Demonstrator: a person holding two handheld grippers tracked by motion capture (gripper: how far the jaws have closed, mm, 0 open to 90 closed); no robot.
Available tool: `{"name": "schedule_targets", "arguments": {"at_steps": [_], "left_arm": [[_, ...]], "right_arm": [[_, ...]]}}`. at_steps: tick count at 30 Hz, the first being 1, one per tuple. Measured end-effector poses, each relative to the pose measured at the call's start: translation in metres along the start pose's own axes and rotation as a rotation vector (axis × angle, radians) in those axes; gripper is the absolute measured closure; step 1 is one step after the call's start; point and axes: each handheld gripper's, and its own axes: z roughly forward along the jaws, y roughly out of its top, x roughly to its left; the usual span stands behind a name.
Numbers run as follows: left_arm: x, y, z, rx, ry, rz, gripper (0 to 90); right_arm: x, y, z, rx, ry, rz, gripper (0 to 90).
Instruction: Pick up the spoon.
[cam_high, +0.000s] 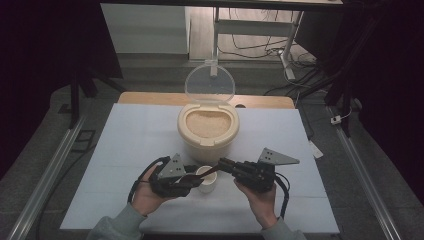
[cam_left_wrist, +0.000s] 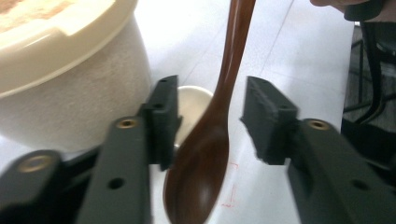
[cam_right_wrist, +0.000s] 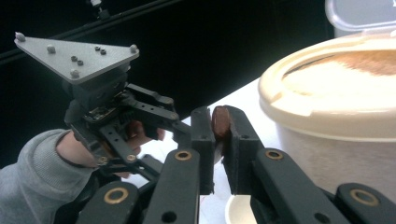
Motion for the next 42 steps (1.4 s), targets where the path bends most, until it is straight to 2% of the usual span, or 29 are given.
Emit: {"name": "schedule_targets", "arguments": {"at_steps": [7, 18, 31, 35, 42], "left_arm": [[0.009, -0.018, -0.011, -0.015, 0.031, -0.088, 36.2], [0.027, -0.066, -0.033, -0.013, 0.124, -0.192, 31.7], [0.037, -0.119, -0.056, 0.026, 0.193, -0.277, 28.3], [0.039, -0.13, -0.06, 0.031, 0.203, -0.297, 27.9], [0.041, -0.131, -0.057, 0.042, 0.209, -0.304, 24.8]], "right_arm": [[-0.007, 0.003, -0.012, -0.041, -0.016, 0.017, 82.7], [-0.013, 0.008, -0.026, -0.067, -0.046, 0.019, 82.7], [-0.017, 0.012, -0.035, -0.085, -0.078, 0.009, 82.7], [-0.02, 0.013, -0.038, -0.097, -0.093, 0.008, 82.7], [-0.021, 0.015, -0.042, -0.109, -0.105, 0.005, 82.7]]}}
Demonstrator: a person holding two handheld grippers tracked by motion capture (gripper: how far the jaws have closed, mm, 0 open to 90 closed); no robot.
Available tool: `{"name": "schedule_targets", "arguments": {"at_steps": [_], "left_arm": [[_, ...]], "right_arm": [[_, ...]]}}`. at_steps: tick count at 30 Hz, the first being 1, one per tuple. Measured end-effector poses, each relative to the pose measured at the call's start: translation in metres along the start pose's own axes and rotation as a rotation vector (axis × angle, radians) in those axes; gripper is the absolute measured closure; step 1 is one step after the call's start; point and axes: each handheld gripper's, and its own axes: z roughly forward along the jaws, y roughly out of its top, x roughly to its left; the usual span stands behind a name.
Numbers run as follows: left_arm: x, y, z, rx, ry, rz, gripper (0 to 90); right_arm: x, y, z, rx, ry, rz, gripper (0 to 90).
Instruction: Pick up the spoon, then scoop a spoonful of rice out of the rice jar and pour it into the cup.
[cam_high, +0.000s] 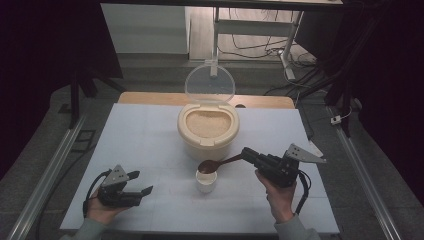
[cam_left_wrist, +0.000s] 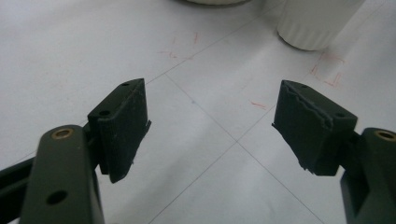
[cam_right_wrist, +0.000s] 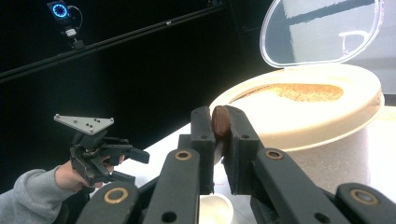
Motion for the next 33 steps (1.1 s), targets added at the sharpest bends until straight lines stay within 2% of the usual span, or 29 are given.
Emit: {"name": "schedule_targets", "arguments": {"at_steps": [7, 16, 21, 26, 27, 30, 33], "left_arm": [[0.005, -0.001, 0.003, 0.021, 0.018, -0.03, 19.7], [0.004, -0.002, 0.005, 0.025, 0.015, -0.033, 18.7], [0.005, -0.003, 0.007, 0.033, 0.011, -0.041, 18.0], [0.004, -0.002, 0.008, 0.033, 0.013, -0.04, 18.0], [0.004, -0.002, 0.008, 0.031, 0.013, -0.038, 18.2], [0.003, -0.002, 0.009, 0.03, 0.011, -0.035, 18.2], [0.004, -0.002, 0.01, 0.038, 0.006, -0.037, 18.2]], "right_arm": [[0.001, 0.003, -0.003, -0.013, 0.0, -0.005, 82.7], [0.004, 0.011, -0.004, -0.04, 0.005, -0.013, 82.7], [0.003, 0.024, 0.0, -0.07, 0.015, -0.026, 82.7], [-0.001, 0.035, 0.002, -0.096, -0.007, -0.024, 82.7], [-0.002, 0.04, 0.003, -0.097, -0.021, -0.038, 82.7], [-0.002, 0.045, 0.004, -0.11, -0.02, -0.036, 82.7], [-0.006, 0.054, 0.007, -0.124, -0.04, -0.045, 82.7]]}}
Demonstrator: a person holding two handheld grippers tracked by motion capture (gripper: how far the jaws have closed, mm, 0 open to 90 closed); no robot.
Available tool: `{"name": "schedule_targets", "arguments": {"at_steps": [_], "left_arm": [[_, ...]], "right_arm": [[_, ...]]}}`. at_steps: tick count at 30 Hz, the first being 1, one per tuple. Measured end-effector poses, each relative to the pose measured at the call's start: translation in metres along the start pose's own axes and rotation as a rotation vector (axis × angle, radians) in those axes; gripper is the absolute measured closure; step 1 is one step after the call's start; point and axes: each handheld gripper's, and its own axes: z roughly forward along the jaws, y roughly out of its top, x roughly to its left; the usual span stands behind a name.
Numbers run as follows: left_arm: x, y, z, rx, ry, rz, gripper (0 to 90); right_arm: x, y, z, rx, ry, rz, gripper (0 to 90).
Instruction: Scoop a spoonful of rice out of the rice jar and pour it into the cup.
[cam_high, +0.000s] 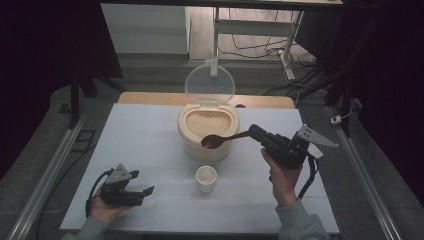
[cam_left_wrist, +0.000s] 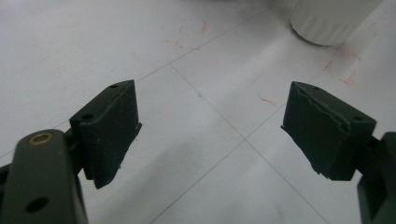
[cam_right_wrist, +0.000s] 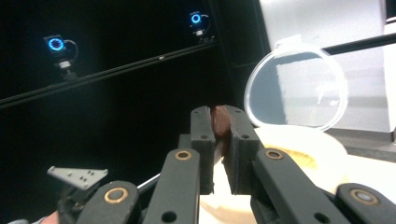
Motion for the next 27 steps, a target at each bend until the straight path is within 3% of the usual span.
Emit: {"name": "schedule_targets", "arguments": {"at_steps": [6, 7, 12, 19, 24, 27], "left_arm": [[0.001, -0.001, 0.001, 0.005, -0.003, -0.007, 18.1], [0.001, -0.001, 0.002, 0.007, -0.005, -0.008, 18.1], [0.0, -0.002, 0.003, 0.012, -0.008, -0.008, 18.1], [-0.001, -0.001, 0.004, 0.015, -0.008, -0.002, 18.3], [-0.001, -0.001, 0.004, 0.016, -0.011, 0.002, 18.4], [-0.001, -0.001, 0.004, 0.017, -0.013, 0.004, 18.5]], "right_arm": [[-0.008, 0.011, 0.005, -0.017, -0.04, -0.005, 82.7], [-0.011, 0.015, 0.007, -0.016, -0.069, -0.016, 82.7], [-0.02, 0.018, 0.012, -0.014, -0.111, -0.016, 82.7], [-0.032, 0.021, 0.03, 0.022, -0.192, -0.029, 82.7], [-0.036, 0.018, 0.041, 0.061, -0.233, -0.061, 82.7], [-0.037, 0.016, 0.042, 0.058, -0.241, -0.065, 82.7]]}}
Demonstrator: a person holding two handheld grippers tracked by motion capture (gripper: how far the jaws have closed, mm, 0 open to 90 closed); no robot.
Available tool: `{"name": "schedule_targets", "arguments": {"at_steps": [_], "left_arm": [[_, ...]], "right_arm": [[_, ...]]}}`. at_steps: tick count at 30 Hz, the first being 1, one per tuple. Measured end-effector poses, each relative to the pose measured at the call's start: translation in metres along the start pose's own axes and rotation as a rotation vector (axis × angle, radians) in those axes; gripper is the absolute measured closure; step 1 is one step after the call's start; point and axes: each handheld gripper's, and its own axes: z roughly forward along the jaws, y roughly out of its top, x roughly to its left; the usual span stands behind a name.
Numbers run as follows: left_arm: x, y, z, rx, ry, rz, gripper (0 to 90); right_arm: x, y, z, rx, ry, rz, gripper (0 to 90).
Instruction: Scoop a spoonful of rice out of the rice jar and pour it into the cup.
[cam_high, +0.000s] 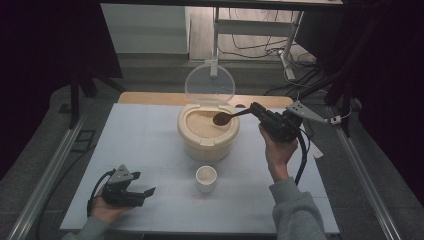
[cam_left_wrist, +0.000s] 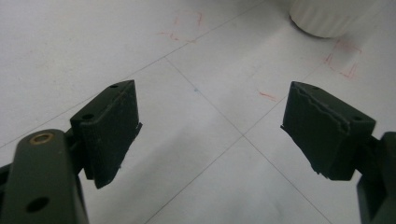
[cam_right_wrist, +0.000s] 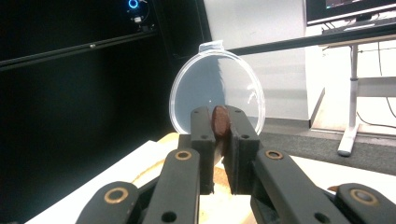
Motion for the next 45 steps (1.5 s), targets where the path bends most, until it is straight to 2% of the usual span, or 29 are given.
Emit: {"name": "schedule_targets", "arguments": {"at_steps": [2, 9, 12, 22, 23, 24, 25, 27, 31, 36, 45], "left_arm": [[0.0, 0.0, 0.0, -0.001, -0.001, 0.0, 18.5], [0.0, 0.0, 0.0, 0.001, 0.001, 0.0, 18.6], [0.001, 0.0, 0.0, 0.002, 0.001, 0.001, 18.7], [0.001, 0.0, 0.0, 0.006, -0.003, 0.0, 18.7], [0.001, 0.0, 0.0, 0.006, -0.002, 0.001, 18.7], [0.001, 0.0, 0.0, 0.006, -0.002, 0.0, 18.7], [0.0, 0.0, 0.0, 0.006, -0.003, 0.001, 18.7], [0.0, 0.0, 0.0, 0.006, -0.003, 0.003, 18.7], [0.001, 0.0, 0.0, 0.007, -0.003, 0.004, 18.7], [0.0, 0.001, 0.0, 0.004, -0.001, 0.007, 18.7], [0.0, 0.001, -0.001, 0.004, 0.0, 0.007, 18.7]], "right_arm": [[0.0, -0.001, 0.002, 0.0, -0.005, 0.0, 82.7], [0.005, -0.001, 0.007, 0.027, -0.053, -0.067, 82.7], [0.007, -0.004, 0.011, 0.056, -0.076, -0.099, 82.7], [0.01, -0.015, 0.022, 0.105, -0.071, -0.088, 82.7], [0.01, -0.017, 0.023, 0.11, -0.067, -0.077, 82.7], [0.008, -0.02, 0.025, 0.112, -0.066, -0.041, 82.7], [0.008, -0.02, 0.025, 0.112, -0.066, -0.041, 82.7], [0.006, -0.023, 0.026, 0.114, -0.065, 0.002, 82.8], [0.005, -0.03, 0.03, 0.134, -0.05, 0.055, 82.7], [0.0, -0.036, 0.034, 0.14, -0.036, 0.172, 82.4], [-0.01, -0.04, 0.033, 0.149, -0.027, 0.319, 82.1]]}}
